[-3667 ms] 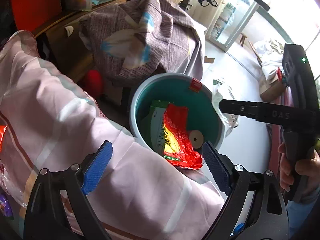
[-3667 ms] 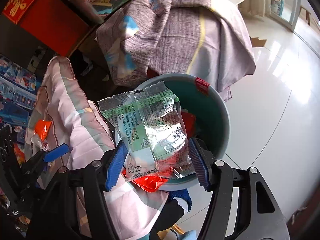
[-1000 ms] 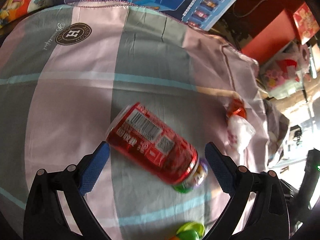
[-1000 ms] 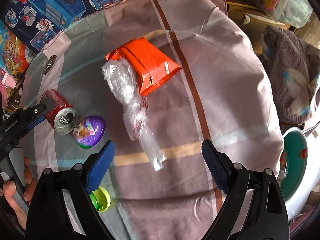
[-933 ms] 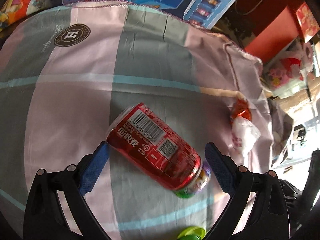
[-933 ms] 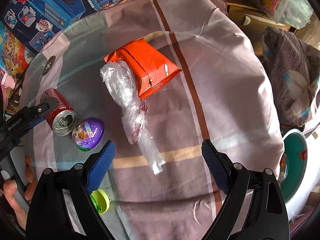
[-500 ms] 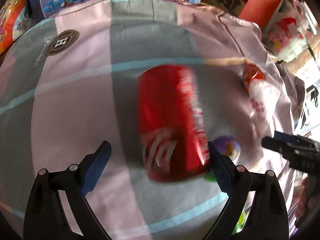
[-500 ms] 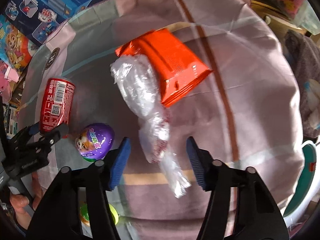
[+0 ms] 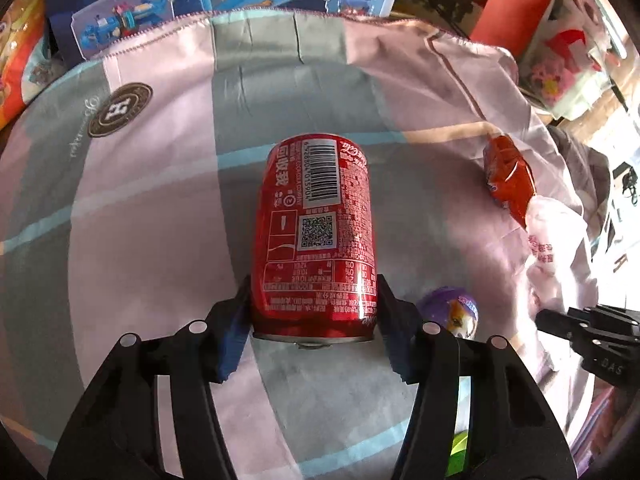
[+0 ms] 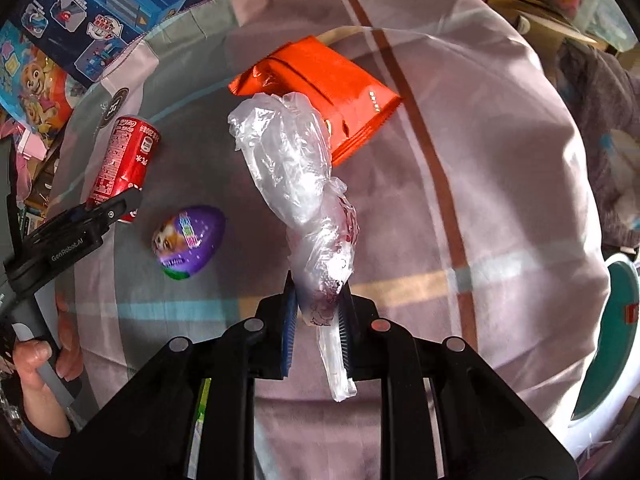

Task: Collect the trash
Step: 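Grasp the red cola can with the left tool while the right tool grasps the clear plastic bag, then carry can and plastic bag over the teal bucket and open both tools to drop them, then move both open tools back over the table toward the toy eggs, then grasp the orange-green toy egg with the left tool while the right tool grasps the lime-green lid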

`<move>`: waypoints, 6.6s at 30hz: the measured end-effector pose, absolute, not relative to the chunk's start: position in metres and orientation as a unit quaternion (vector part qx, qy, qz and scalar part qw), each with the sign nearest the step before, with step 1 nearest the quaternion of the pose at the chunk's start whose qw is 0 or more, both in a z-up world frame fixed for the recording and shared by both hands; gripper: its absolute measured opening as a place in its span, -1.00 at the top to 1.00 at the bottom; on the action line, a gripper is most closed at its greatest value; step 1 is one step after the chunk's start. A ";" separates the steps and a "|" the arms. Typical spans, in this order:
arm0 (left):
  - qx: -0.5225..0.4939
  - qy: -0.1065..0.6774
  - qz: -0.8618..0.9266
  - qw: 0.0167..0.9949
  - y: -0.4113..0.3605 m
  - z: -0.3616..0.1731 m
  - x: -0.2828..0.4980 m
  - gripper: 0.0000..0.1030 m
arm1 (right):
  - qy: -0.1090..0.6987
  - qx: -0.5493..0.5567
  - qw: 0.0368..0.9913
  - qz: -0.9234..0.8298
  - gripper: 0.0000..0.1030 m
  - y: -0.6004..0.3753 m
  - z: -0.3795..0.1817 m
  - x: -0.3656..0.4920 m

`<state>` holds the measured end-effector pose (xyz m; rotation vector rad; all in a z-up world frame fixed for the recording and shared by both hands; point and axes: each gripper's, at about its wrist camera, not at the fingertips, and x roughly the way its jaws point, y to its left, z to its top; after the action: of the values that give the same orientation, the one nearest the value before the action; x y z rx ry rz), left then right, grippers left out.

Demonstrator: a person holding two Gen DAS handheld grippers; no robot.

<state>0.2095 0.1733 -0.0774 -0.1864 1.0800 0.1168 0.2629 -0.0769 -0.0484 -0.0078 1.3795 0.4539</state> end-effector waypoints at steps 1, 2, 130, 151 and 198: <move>-0.081 0.510 0.059 0.854 0.171 -0.077 0.207 -0.13 | 0.629 -0.002 0.749 0.209 0.66 -0.079 -0.047 0.261; -0.077 0.510 0.059 0.855 0.169 -0.076 0.204 -0.13 | 0.627 -0.001 0.751 0.209 0.66 -0.081 -0.046 0.260; -0.020 0.523 -0.206 0.827 -0.116 -0.050 0.184 -0.89 | 0.599 0.130 0.790 0.012 -0.65 -0.345 -0.010 0.185; -0.008 0.534 -0.120 0.837 0.062 -0.074 0.090 -0.89 | 0.645 0.044 0.754 0.119 -0.65 -0.175 -0.030 0.141; -0.090 0.503 -0.075 0.856 0.178 -0.081 0.068 0.09 | 0.644 -0.061 0.731 0.217 -0.65 -0.003 -0.065 0.124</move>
<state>0.0684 0.1780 -0.0806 -0.1899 1.0570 -0.1568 0.1244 -0.0034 -0.0647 -0.1336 1.4180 0.4780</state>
